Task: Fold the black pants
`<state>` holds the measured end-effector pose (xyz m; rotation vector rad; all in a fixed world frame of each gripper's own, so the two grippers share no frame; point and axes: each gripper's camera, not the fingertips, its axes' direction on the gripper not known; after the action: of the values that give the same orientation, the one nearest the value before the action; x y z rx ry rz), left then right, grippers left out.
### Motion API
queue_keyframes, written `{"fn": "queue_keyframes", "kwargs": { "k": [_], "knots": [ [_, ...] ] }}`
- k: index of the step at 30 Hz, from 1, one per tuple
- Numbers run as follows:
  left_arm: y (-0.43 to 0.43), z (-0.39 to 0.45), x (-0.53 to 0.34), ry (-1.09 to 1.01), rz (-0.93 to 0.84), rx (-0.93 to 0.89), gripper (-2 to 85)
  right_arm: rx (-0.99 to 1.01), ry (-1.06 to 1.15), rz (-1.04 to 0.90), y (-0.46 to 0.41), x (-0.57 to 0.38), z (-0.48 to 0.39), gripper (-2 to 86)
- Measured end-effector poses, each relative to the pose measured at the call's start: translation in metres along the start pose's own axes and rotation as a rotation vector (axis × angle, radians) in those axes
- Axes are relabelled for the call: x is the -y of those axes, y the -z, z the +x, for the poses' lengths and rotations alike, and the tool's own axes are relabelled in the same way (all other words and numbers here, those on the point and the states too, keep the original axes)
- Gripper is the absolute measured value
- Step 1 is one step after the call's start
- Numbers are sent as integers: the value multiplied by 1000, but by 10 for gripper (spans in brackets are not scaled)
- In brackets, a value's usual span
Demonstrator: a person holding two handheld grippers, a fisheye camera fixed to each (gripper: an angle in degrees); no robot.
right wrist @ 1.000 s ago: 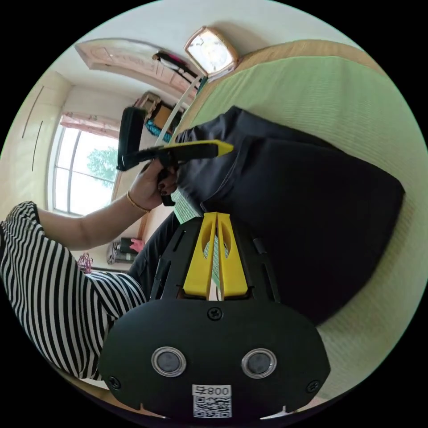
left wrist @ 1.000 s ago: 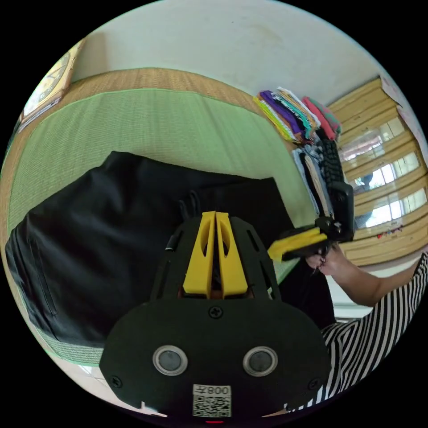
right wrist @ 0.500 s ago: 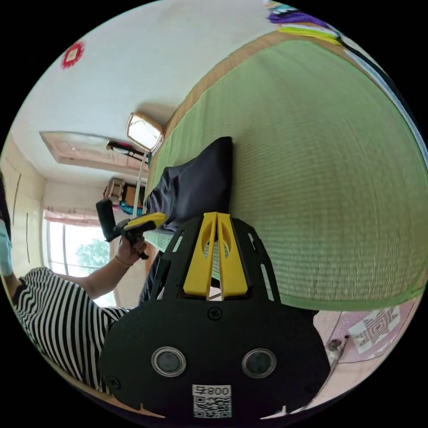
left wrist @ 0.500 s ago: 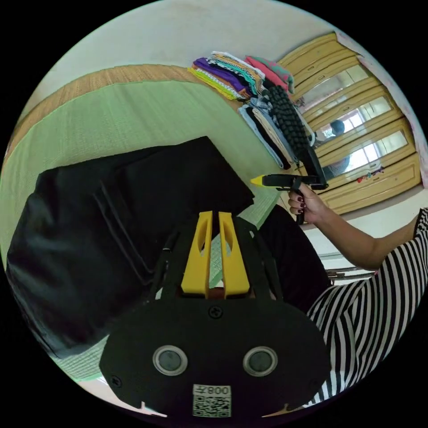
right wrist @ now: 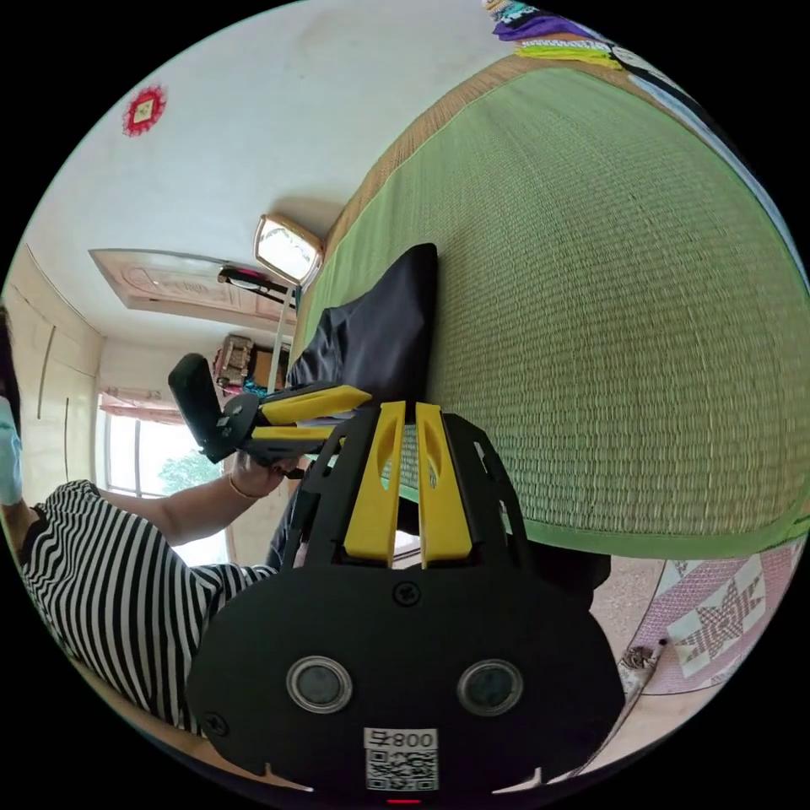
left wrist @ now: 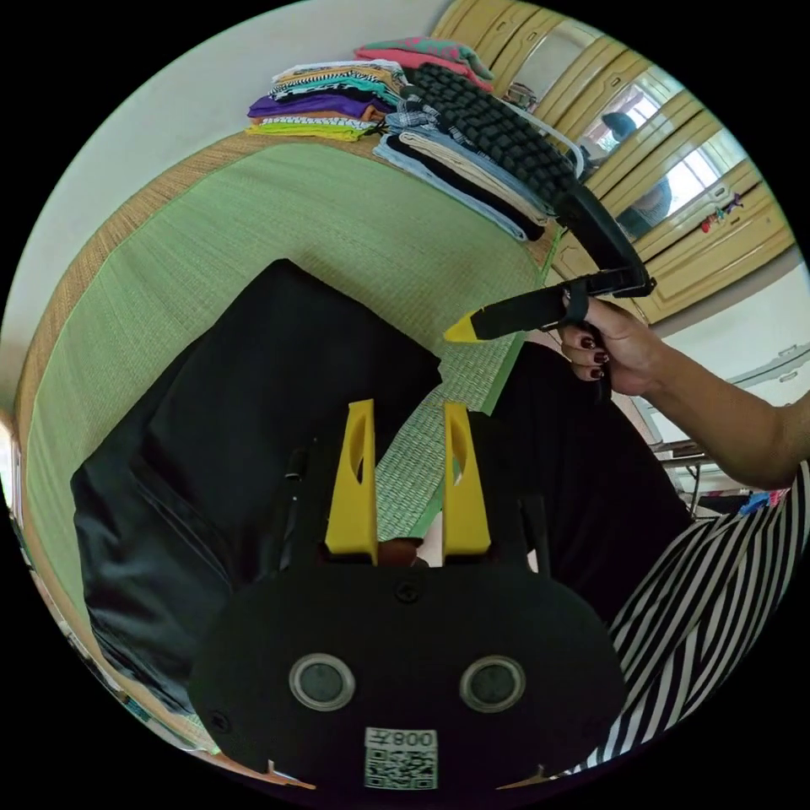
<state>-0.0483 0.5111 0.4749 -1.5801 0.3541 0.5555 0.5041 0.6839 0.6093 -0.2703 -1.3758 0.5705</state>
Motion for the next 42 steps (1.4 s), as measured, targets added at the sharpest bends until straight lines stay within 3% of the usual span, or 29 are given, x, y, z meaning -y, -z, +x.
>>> {"fn": "queue_keyframes", "kwargs": {
  "k": [7, 11, 18, 26, 33, 42],
  "knots": [
    [-28, 35, 8, -30, -46, 167, 115, 198, -85, -66, -6, 12, 18, 34],
    [-39, 48, 5, -21, -53, 263, 66, 247, -68, -68, 1, 15, 13, 56],
    [-13, 37, -23, 117, 93, 74, 31, 271, -75, 27, 31, 38, 19, 66],
    [4, 53, -62, 72, 132, 72, 28, 333, -190, 30, 4, 85, 40, 96],
    [14, 60, -96, 18, 123, 72, 26, 376, -287, -20, -27, 81, 53, 48],
    [61, 44, -128, -25, 322, -68, 23, 262, -169, 144, 23, 85, 10, 28]
  ]
}}
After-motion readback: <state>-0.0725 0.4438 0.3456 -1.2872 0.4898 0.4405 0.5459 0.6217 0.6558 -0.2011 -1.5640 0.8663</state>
